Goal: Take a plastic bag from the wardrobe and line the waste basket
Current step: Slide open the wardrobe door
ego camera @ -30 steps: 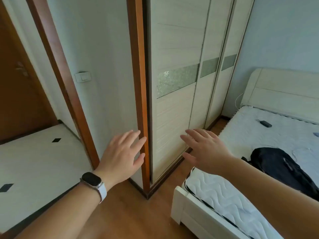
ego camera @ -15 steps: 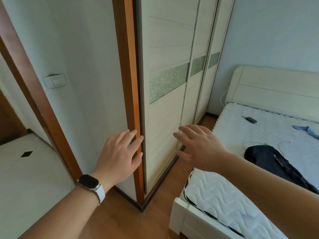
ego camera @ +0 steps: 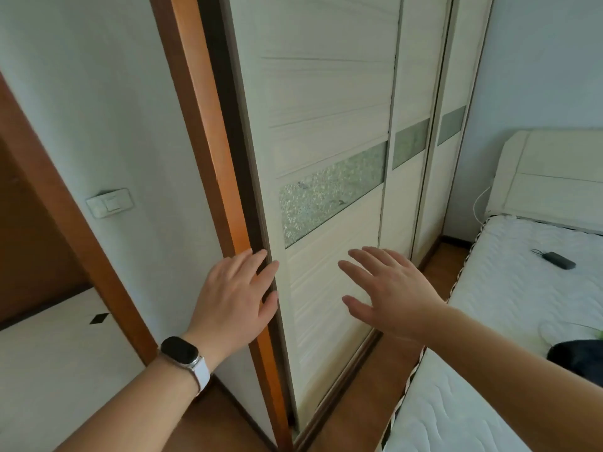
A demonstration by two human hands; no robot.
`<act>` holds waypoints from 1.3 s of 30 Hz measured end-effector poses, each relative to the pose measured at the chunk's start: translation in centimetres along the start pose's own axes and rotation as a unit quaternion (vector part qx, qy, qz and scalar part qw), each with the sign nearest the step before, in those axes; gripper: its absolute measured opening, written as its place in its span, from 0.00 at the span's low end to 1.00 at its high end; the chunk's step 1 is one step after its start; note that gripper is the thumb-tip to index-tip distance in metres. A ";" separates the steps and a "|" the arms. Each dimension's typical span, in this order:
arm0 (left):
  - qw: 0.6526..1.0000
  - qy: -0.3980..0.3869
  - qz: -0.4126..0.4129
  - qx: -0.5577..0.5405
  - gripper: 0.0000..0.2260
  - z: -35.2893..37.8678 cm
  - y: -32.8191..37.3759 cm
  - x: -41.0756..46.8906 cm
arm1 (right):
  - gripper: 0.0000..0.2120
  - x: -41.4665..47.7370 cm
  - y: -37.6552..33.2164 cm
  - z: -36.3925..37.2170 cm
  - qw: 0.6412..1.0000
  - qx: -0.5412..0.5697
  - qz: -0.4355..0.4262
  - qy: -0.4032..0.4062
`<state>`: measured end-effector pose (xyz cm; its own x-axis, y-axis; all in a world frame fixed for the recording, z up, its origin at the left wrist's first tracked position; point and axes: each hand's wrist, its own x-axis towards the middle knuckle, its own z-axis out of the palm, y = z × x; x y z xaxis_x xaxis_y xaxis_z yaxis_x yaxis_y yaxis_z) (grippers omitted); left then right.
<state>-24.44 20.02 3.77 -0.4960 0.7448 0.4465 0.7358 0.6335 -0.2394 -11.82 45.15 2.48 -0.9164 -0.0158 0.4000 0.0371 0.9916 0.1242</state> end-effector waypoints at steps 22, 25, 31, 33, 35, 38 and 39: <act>0.974 0.144 -0.153 0.080 0.29 2.8 -4.2 21.8 | 0.25 20.8 8.9 4.7 0.978 0.111 -0.020 0.175; 0.968 0.183 -0.168 0.044 0.30 4.2 -4.8 23.1 | 0.25 24.6 8.5 4.7 0.970 0.122 -0.010 0.210; 0.960 0.227 -0.165 0.011 0.30 7.1 -6.5 24.3 | 0.26 29.9 6.9 6.8 0.959 0.132 0.019 0.250; 0.956 0.253 -0.145 0.014 0.29 7.9 -7.0 24.6 | 0.27 31.1 6.4 7.9 0.953 0.135 0.022 0.272; 0.953 0.272 -0.135 0.018 0.27 8.2 -7.2 25.2 | 0.27 31.9 6.1 8.6 0.945 0.149 0.022 0.289; 0.953 0.270 -0.136 0.032 0.26 8.9 -7.2 25.8 | 0.29 33.6 5.9 10.1 0.936 0.174 -0.006 0.306; 0.954 0.267 -0.131 0.043 0.26 9.0 -7.1 25.9 | 0.29 33.9 6.1 10.4 0.932 0.173 -0.014 0.318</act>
<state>-46.65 36.66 9.29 -0.3361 0.3604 0.8701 0.5673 0.8150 -0.1184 -46.86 52.02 7.34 -0.4893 -0.0066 0.8721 -0.2153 0.9699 -0.1135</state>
